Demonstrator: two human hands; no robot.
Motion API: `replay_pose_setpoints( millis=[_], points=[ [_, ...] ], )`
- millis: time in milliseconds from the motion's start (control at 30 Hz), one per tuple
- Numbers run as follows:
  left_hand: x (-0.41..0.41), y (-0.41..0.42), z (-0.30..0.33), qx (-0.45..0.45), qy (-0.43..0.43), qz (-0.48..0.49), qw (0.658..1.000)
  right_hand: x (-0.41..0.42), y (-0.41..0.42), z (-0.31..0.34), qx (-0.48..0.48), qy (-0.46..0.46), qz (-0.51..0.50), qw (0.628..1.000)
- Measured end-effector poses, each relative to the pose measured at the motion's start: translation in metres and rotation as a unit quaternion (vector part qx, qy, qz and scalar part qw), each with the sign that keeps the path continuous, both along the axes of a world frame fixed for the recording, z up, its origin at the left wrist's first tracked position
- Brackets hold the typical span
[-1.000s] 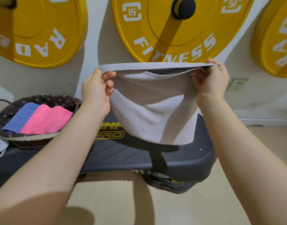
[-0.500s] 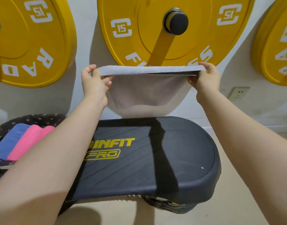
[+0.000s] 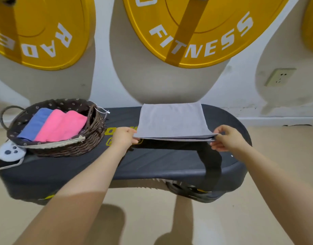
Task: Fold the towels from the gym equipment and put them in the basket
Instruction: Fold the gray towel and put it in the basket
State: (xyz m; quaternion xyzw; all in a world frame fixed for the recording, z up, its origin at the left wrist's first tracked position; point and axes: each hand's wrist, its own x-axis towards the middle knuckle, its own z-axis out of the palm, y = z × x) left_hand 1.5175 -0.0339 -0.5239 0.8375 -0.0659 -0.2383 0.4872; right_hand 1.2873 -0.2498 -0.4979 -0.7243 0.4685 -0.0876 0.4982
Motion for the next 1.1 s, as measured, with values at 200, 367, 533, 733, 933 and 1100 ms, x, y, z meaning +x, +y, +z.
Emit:
replay_pose_setpoints(
  millis=[200,367,533,733,933,1100],
  points=[
    [-0.017,0.022,-0.009,0.03,-0.051,-0.057,0.997,-0.013,0.011,-0.008,-0.003,0.038,0.059,0.998],
    [-0.028,0.029,-0.012,0.133,-0.046,-0.098,0.985,-0.022,0.017,-0.01,0.005,0.173,0.152,0.973],
    [-0.038,0.038,-0.021,0.291,-0.163,-0.266,0.905,-0.029,0.021,-0.024,-0.051,0.265,0.226,0.936],
    [-0.039,0.048,-0.052,0.334,-0.256,-0.302,0.855,-0.034,0.026,-0.053,-0.128,0.186,0.171,0.959],
    [-0.035,0.051,-0.04,0.248,-0.271,-0.278,0.888,-0.036,0.027,-0.052,-0.23,0.031,0.14,0.963],
    [-0.024,0.057,-0.022,0.207,-0.235,-0.38,0.87,-0.02,0.02,-0.033,-0.16,0.036,0.211,0.964]
  ],
)
